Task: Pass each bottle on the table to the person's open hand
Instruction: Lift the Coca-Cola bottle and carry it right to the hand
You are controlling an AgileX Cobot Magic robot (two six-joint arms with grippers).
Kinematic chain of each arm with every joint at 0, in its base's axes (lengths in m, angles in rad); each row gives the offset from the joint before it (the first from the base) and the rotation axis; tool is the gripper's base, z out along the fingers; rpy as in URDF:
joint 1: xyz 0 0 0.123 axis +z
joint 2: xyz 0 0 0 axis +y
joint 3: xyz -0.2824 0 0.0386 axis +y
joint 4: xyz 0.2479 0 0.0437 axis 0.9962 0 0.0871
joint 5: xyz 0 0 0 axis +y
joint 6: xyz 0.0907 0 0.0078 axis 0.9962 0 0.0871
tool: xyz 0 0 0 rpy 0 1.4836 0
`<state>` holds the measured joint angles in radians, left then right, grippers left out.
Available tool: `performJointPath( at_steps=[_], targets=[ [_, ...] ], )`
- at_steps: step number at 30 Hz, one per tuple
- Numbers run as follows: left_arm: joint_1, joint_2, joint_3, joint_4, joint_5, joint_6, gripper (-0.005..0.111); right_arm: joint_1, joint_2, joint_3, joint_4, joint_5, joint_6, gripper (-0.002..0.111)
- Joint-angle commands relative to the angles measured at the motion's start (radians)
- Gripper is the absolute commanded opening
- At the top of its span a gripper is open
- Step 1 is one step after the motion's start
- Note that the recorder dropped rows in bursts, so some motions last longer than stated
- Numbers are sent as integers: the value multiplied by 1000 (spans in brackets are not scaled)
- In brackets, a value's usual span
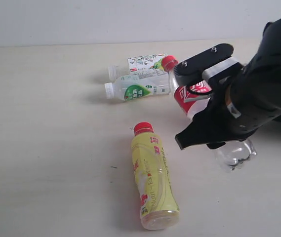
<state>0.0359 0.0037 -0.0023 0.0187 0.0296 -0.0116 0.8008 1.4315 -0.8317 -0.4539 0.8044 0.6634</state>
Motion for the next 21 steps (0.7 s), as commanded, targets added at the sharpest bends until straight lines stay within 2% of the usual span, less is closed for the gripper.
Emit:
performJointPath(
  at_steps=[1,7,17,21],
  targets=[
    [3,-4,2,0,-1,-5,0,1,-92,-23,-31,46,-8,0],
    [3,-4,2,0,-1,-5,0,-61,-103,-116,-45,173,-52,0],
    [3,-4,2,0,-1,-5,0,-314,-70,-175,45,151,-226,0],
    [3,-4,2,0,-1,-5,0,-350,-11,-177,92,128,-315,0]
  ],
)
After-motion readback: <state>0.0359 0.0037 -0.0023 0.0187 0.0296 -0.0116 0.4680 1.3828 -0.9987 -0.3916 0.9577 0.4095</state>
